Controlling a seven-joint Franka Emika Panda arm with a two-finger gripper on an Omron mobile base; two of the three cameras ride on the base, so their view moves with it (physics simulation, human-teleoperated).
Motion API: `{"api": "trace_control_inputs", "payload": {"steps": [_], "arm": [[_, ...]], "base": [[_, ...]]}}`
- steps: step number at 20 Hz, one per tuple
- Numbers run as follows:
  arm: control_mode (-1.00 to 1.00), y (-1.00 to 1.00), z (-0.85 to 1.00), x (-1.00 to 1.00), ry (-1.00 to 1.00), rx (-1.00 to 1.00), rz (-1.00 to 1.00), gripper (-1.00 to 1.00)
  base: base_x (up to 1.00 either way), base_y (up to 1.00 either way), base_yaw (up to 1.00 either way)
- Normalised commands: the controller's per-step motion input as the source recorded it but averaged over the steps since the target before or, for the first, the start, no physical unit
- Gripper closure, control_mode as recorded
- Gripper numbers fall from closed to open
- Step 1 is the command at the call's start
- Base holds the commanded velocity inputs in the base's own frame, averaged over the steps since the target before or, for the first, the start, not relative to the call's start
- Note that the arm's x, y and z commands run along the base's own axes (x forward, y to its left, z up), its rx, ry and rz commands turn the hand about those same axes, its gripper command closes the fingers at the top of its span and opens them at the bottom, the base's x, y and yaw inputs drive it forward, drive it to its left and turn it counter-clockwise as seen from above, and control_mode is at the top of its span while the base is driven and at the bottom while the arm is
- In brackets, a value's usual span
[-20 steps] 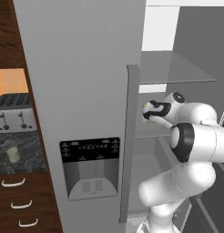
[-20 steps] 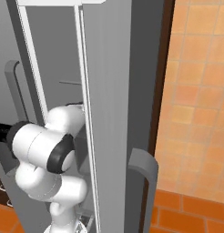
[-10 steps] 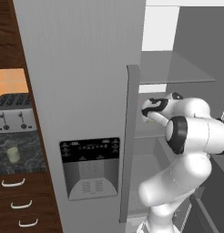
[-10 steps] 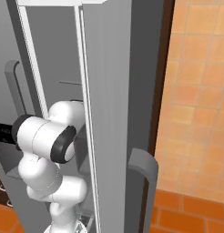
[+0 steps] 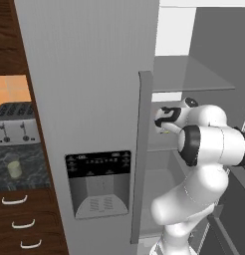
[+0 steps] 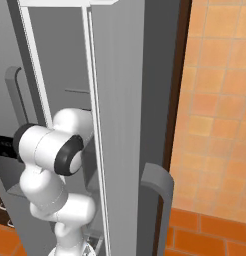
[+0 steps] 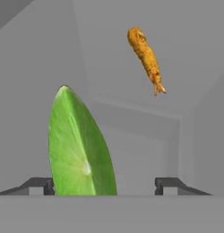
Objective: Grab a lemon wedge from the fridge and one ice cube from the ice bowl, and put them in the glass of lemonade.
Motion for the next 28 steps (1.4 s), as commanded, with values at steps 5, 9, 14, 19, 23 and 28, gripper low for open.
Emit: {"api": "trace_control_inputs", "payload": {"steps": [5,9,14,19,23,28], "arm": [[-1.0,0.1,-0.38,0.0,0.03,-0.04,0.0,1.0],[-1.0,0.02,-0.29,0.0,0.0,-0.02,0.0,1.0],[-1.0,0.02,-0.18,0.0,0.0,0.0,0.0,1.0],[-1.0,0.0,0.0,0.0,0.0,0.0,0.0,1.0],[-1.0,0.01,0.0,-0.67,0.0,0.0,0.0,1.0],[-1.0,0.03,0.14,-0.74,0.04,0.0,0.0,1.0]], "base": [[0.0,0.0,0.0],[0.0,0.0,0.0],[0.0,0.0,0.0],[0.0,0.0,0.0],[0.0,0.0,0.0],[0.0,0.0,0.0]]}}
